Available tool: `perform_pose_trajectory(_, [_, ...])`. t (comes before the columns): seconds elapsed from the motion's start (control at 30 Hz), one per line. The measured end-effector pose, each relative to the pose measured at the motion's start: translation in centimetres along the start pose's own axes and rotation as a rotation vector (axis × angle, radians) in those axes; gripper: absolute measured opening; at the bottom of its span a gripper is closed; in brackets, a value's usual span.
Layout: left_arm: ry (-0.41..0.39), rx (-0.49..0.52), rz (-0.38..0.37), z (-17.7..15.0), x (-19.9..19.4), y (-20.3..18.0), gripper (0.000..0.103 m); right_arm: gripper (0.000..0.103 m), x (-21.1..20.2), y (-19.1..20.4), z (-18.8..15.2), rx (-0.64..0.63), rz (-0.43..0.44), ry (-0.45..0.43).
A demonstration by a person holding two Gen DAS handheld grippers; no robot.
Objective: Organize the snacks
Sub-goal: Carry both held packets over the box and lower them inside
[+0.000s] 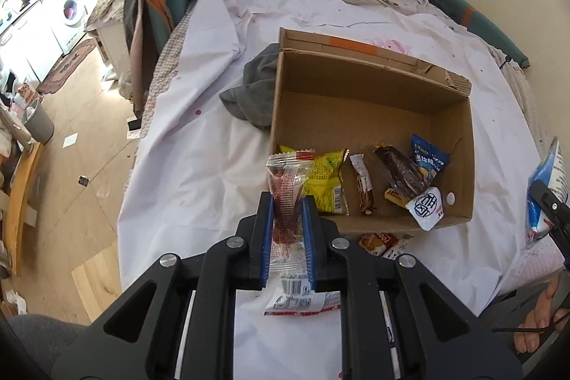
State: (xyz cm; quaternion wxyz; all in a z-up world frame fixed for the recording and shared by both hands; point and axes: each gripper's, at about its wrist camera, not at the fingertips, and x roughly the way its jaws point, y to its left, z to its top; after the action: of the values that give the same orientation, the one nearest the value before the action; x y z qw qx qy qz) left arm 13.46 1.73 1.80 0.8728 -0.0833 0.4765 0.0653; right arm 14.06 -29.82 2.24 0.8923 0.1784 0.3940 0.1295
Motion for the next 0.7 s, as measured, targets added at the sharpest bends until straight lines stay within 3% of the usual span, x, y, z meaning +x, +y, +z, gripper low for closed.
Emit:
perform_pose_trajectory(0.17, [0.007,0.045,-0.007,0.7,1.1,-1.5,0.013,0.064,3.4,1.1,0.8,-0.052,0.000,0.074])
perform_pose_trajectory(0.37, [0.034,0.093,-0.027,1.9,3.1,-3.4,0.013,0.064,8.0,3.6,0.4,-0.088,0.156,0.268])
perform_pose_trajectory(0.53, [0.041,0.126,-0.018,2.6,4.8,-4.5,0.013,0.064,11.8,4.3,0.0,-0.094,0.137,0.383])
perform_pose_trajectory(0.7, [0.052,0.126,-0.019,2.8,6.5,-4.6,0.013,0.064,15.8,3.6,-0.1,-0.020,0.167,0.489])
